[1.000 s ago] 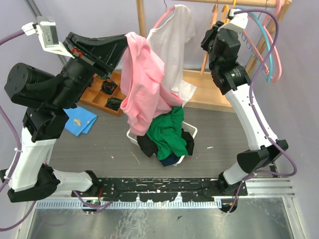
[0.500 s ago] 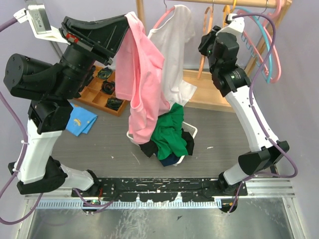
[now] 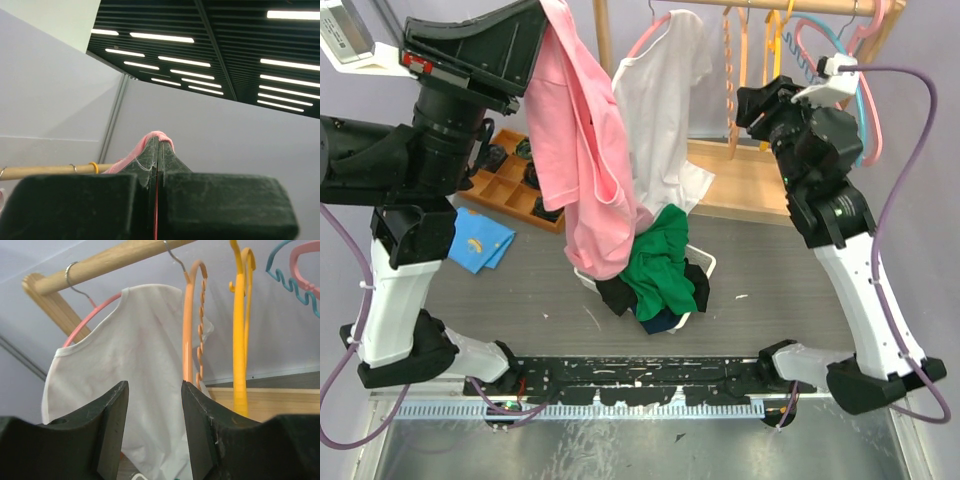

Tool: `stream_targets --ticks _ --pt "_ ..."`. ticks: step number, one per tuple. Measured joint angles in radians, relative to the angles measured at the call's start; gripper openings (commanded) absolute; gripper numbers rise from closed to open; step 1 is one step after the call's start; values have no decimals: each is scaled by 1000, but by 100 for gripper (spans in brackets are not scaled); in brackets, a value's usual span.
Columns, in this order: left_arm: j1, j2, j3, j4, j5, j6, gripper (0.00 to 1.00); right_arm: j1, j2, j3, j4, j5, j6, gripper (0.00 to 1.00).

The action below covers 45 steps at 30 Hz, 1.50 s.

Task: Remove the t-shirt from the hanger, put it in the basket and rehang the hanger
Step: Place the hanger on the clothesline, then place the T-shirt in the bin.

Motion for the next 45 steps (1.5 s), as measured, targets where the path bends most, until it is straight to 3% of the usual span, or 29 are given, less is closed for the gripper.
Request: stream_targets --ticks 5,12,22,28,35,40,45 --pt "0 -21 -74 23 0 -43 0 0 -101 -79 8 -108 -12 53" --pt "0 -47 -308 29 1 -123 0 0 -192 -114 -31 -228 -31 56" --pt "-3 3 -493 29 41 -241 0 0 -329 -136 -132 -262 -45 56" --pt "-35 -54 -650 10 52 -248 0 0 -373 -145 -178 -262 -47 57" --pt "-64 -280 -841 -238 3 -184 0 0 -341 -141 -215 -283 -48 57" --pt "-79 -385 -848 -477 -94 -122 0 0 -319 -141 -224 -307 -47 56" --pt "-82 -381 -849 -680 -156 -71 0 0 -306 -141 -232 -328 -37 56"
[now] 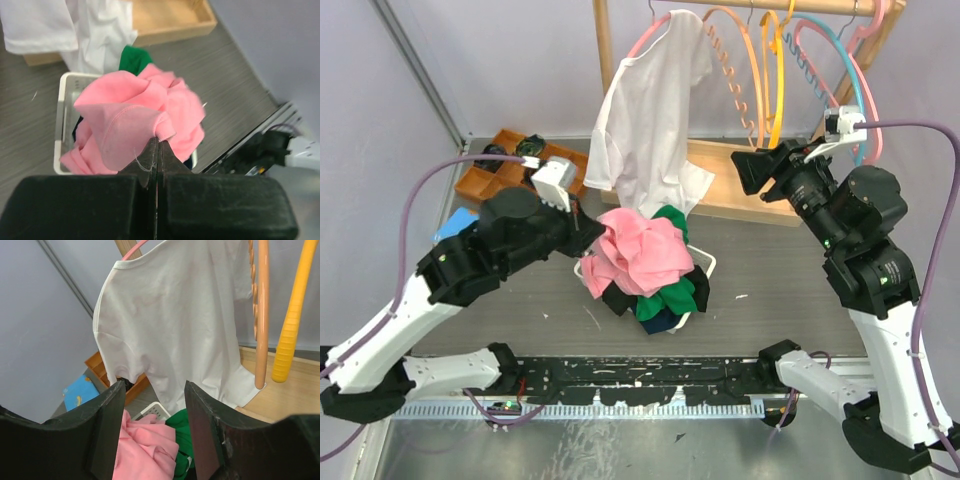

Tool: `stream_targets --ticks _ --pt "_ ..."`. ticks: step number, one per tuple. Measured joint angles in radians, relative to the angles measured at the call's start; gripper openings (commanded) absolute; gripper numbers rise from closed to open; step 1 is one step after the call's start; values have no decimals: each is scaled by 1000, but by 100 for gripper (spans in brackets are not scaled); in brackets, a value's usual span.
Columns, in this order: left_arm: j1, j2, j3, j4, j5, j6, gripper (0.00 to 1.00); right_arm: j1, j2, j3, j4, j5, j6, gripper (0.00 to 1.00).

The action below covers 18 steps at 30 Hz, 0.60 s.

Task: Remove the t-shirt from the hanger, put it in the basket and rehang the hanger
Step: Place the T-shirt in the bin.

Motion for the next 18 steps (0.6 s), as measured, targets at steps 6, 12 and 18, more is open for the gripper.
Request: stream_targets --ticks 6,12,18 --pt "-31 67 -93 -58 -18 32 0 0 3 0 -3 -19 8 57" --pt "-41 128 -195 3 -24 39 0 0 3 0 -15 -35 12 58" --pt "-47 253 -202 135 -2 37 0 0 4 14 -61 -49 13 60"
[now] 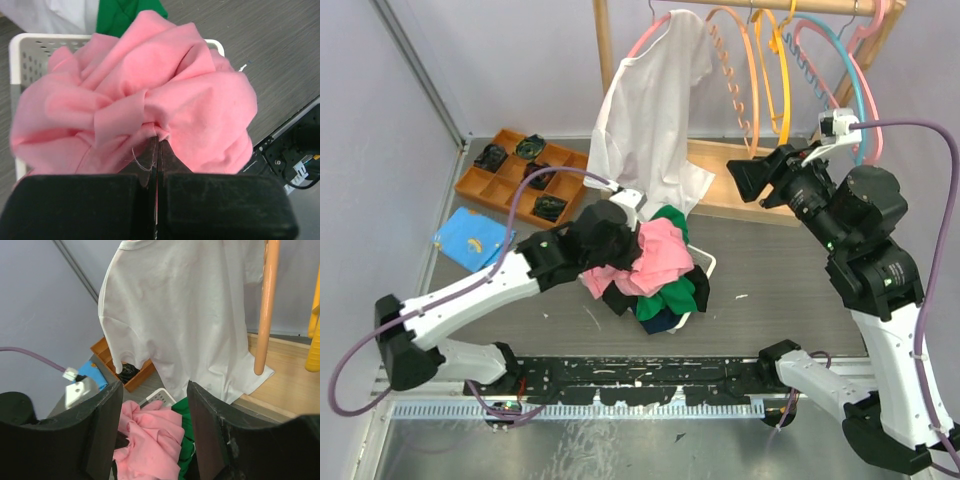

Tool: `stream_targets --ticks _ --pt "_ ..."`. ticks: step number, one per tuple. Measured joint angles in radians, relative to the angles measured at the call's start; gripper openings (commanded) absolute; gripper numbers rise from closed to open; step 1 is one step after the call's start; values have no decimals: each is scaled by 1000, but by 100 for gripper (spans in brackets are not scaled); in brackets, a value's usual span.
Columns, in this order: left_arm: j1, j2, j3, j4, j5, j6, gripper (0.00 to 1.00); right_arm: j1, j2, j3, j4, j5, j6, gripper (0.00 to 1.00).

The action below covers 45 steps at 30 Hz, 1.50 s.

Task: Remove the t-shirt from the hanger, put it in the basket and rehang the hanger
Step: Place the T-shirt in the bin, then pick up the hanger from the clothesline.

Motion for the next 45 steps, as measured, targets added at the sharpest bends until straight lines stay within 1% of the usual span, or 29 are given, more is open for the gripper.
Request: stream_targets --ticks 4,5,7,12,13,16,17,19,24,28,29,30,32,37,42,45 --pt "-2 121 3 73 35 -8 0 0 0 32 -37 -2 4 60" --pt "-2 147 3 85 44 -10 2 0 1 43 -45 -2 5 60" --pt "-2 196 -2 118 63 -23 13 0 5 65 -58 -2 7 60" --pt "-3 232 -56 206 113 -71 32 0 22 114 -80 -4 10 62" --pt "-4 233 -60 214 122 -81 38 0 27 123 -84 -5 10 62" --pt "-5 230 -62 230 141 -100 59 0 43 152 -89 -9 10 62" --pt "-7 226 -62 233 146 -106 65 0 52 161 -89 -11 10 62" --pt "-10 202 -62 230 145 -105 72 0 73 177 -89 -16 10 62" --pt "-11 79 -33 182 120 -80 78 0 139 200 -74 -22 19 62" --pt "-11 -51 48 160 109 -57 82 0 200 206 -39 -28 32 63" --pt "-11 -82 65 162 110 -55 85 0 215 206 -30 -30 34 63" --pt "-11 -109 77 164 109 -53 91 0 236 206 -15 -31 37 64" --pt "-11 -173 92 169 107 -50 99 4 270 212 3 -34 41 66" --pt "-11 -288 94 171 65 -52 98 49 370 273 46 -36 49 70" --pt "-11 -358 93 170 -2 -53 98 156 483 360 79 -17 60 70" --pt "-11 -381 93 170 -30 -55 98 212 565 430 104 24 90 70"
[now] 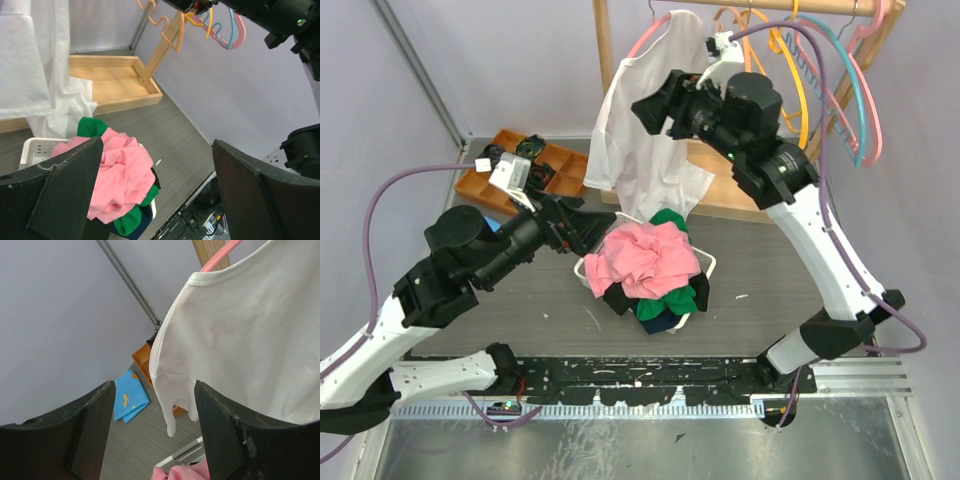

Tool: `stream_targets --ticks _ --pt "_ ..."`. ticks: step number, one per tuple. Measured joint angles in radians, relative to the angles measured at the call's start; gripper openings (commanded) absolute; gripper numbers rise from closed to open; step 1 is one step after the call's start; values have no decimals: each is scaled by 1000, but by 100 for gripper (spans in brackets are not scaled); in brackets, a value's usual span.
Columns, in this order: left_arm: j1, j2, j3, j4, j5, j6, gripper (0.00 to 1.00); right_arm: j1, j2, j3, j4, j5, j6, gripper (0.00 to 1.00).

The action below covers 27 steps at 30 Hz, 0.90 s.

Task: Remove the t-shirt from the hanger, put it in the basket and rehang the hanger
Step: Pick up the hanger from the clothesline.

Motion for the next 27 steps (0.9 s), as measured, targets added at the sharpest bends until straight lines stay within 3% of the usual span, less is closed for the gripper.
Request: stream_targets --ticks 10,27 --pt "0 -38 0 -38 -63 -18 98 81 227 204 27 165 89 70" --pt "0 -97 27 -103 -101 -12 98 175 459 455 37 472 96 62"
